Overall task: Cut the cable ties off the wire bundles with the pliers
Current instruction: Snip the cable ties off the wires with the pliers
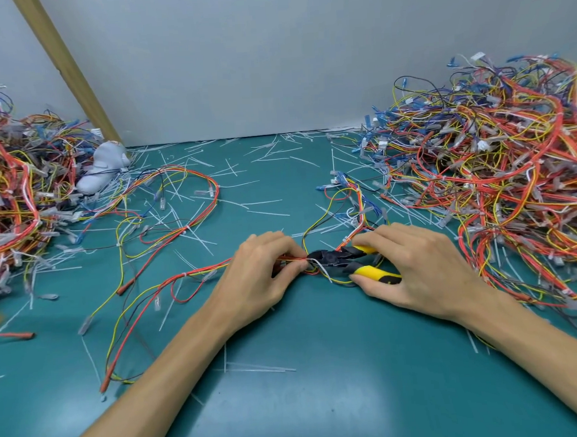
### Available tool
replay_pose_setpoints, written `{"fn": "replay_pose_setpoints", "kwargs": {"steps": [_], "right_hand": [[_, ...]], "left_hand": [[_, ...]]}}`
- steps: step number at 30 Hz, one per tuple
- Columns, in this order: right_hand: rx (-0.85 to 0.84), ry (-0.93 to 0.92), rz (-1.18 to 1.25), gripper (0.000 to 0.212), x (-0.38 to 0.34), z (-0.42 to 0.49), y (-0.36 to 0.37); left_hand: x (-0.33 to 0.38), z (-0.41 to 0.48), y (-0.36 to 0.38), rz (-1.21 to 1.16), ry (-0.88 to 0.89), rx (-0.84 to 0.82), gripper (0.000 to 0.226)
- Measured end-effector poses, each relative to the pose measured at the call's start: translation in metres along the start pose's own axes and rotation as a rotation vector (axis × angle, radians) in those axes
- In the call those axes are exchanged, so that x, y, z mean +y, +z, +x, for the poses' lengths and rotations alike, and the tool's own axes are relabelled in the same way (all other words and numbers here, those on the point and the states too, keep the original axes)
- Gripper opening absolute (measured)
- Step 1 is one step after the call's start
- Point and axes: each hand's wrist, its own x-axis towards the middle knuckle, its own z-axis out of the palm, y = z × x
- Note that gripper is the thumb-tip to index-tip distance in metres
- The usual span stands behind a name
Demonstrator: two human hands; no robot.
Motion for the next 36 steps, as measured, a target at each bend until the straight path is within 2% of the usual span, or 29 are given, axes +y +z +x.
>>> {"fn": "replay_pose_setpoints", "kwargs": {"steps": [8, 14, 19, 25, 36], "right_hand": [[-0.06, 0.009, 0.064, 0.044, 0.0007, 0.0001, -0.002], [-0.021, -0.006, 0.044, 0.038, 0.0016, 0.0, -0.0021], [0.092, -0.083, -0.091, 0.035, 0.0033, 0.0004, -0.0011], [0.145, -0.168, -0.239, 0.033, 0.0047, -0.0015, 0.0004], [0.023, -0.047, -0.067, 0.041, 0.001, 0.0002, 0.0003]], "left_hand": [[0.0, 0.0002, 0.0015, 0.035, 0.048, 0.039, 0.005], [-0.0005, 0.0002, 0.0007, 0.008, 0.024, 0.028, 0.003], [0.0046, 0.0003, -0.0026, -0.03, -0.007, 0.012, 0.007], [0.0064, 0.0006, -0.0044, -0.124, -0.065, -0.029, 0.011], [0.0044, 0.0008, -0.0008, -0.108, -0.088, -0.002, 0.008]]}}
